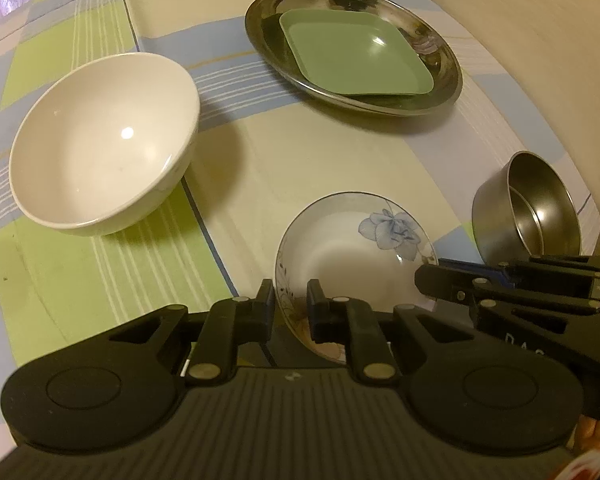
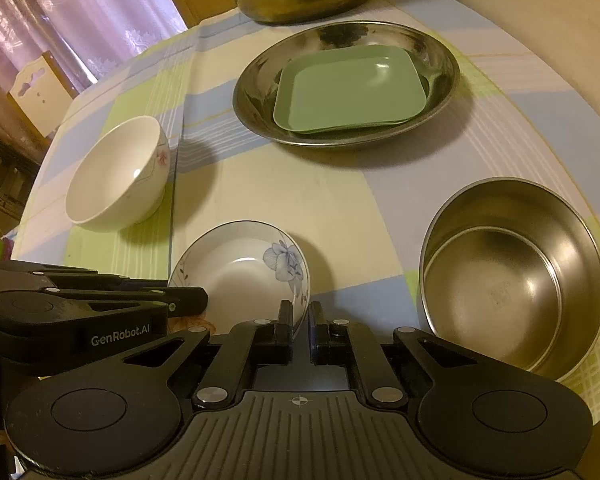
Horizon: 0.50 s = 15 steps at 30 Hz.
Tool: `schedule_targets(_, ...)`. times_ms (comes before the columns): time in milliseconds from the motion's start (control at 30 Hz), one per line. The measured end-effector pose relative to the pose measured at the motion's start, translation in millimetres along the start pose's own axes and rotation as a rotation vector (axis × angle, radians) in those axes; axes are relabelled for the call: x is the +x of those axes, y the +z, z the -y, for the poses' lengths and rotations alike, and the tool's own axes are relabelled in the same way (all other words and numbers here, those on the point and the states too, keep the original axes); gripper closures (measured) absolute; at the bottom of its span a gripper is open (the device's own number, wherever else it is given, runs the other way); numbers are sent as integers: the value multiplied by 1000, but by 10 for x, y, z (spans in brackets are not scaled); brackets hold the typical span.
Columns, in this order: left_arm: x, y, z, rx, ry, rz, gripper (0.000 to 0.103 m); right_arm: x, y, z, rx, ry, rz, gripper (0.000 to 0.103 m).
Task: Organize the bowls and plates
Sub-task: 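Lift the floral saucer with both grippers and carry it over the green plate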
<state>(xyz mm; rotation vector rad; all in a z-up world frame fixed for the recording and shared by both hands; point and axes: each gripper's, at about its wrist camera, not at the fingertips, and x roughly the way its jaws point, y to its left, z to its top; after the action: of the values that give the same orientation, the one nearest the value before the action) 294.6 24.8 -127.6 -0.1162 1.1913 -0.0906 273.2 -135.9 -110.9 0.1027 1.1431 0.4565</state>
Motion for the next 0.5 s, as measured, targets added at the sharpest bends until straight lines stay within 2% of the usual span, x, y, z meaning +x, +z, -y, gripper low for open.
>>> schedule_targets(500,-134,79,39,4,-14,35,89,-124,86,5,14,-10,38,97)
